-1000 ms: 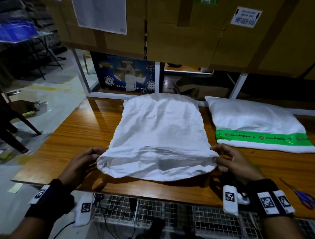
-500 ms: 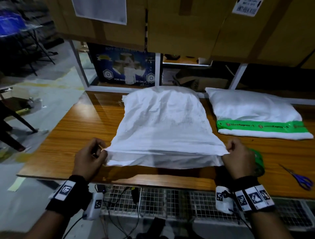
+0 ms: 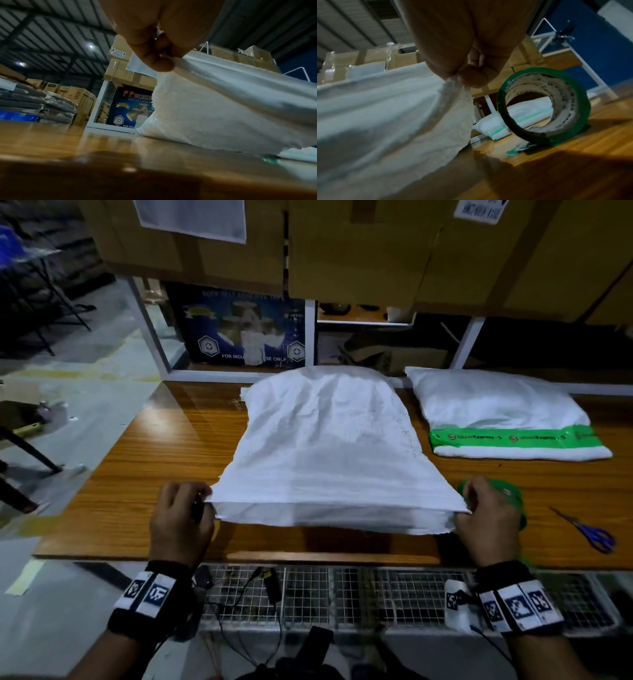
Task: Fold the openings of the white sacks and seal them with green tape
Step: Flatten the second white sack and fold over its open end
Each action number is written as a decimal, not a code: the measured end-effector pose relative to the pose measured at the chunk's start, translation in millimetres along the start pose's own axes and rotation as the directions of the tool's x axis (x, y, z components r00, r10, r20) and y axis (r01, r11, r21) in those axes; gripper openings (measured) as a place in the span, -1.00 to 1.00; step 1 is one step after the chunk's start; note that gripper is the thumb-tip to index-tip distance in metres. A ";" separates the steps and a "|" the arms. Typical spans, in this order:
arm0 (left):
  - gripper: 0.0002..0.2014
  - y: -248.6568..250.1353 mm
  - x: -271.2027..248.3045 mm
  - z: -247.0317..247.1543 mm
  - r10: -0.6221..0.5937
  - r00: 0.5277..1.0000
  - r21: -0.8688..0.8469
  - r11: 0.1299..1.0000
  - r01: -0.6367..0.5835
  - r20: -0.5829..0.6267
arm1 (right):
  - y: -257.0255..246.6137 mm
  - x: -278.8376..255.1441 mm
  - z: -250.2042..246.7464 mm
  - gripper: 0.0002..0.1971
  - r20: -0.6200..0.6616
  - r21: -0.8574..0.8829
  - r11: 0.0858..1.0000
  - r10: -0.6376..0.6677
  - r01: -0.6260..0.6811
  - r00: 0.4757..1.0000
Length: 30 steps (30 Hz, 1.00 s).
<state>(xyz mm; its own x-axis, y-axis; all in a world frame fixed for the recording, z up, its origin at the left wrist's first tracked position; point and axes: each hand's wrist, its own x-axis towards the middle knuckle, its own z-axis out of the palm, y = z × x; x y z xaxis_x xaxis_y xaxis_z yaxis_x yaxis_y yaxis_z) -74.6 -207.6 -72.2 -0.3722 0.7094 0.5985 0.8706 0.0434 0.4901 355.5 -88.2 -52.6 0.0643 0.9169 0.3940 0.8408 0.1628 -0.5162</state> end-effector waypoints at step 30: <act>-0.87 -15.7 -53.2 -21.5 0.091 0.776 -0.286 0.951 0.119 0.625 | 36.4 -21.2 -9.4 -0.77 0.654 -0.273 0.932 -0.003 0.240 0.756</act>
<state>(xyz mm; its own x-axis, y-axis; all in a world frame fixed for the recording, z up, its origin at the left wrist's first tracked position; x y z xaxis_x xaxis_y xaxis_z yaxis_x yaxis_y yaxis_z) -75.4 -261.1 -98.0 -0.0088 0.9936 0.1129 0.6918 -0.0755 0.7181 389.8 -105.1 -72.6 -0.3054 0.9315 -0.1977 0.9455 0.2721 -0.1788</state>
